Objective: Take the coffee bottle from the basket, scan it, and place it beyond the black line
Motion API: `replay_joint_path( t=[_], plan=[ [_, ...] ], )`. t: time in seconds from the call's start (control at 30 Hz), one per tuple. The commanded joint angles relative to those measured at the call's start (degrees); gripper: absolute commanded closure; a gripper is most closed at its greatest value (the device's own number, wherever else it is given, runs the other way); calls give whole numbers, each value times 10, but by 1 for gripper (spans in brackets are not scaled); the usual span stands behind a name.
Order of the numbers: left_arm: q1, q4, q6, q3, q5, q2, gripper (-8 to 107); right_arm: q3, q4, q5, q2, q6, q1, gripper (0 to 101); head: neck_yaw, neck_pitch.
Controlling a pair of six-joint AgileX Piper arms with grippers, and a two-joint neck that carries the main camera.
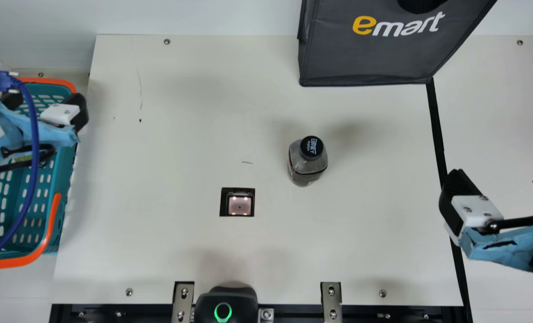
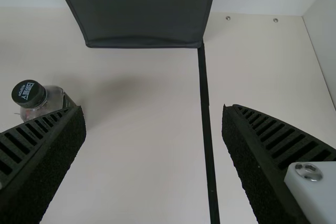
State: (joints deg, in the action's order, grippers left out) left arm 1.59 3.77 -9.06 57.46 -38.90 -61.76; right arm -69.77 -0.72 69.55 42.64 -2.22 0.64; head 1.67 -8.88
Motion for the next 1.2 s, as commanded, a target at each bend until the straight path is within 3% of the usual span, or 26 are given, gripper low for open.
replay_joint_path(
  t=[0.0, 0.53, 1.17],
  plan=[
    [6, -4, 5, -3, -1, 4, 9, 0, 0, 0, 0, 0, 0, 10, -1, 10],
    [20, -23, 62, -31, -41, 63, 9, 0, 0, 0, 0, 0, 0, 10, -1, 10],
    [26, -25, 62, -82, -97, 145, 9, 0, 0, 0, 0, 0, 0, 10, -1, 10]
  ],
)
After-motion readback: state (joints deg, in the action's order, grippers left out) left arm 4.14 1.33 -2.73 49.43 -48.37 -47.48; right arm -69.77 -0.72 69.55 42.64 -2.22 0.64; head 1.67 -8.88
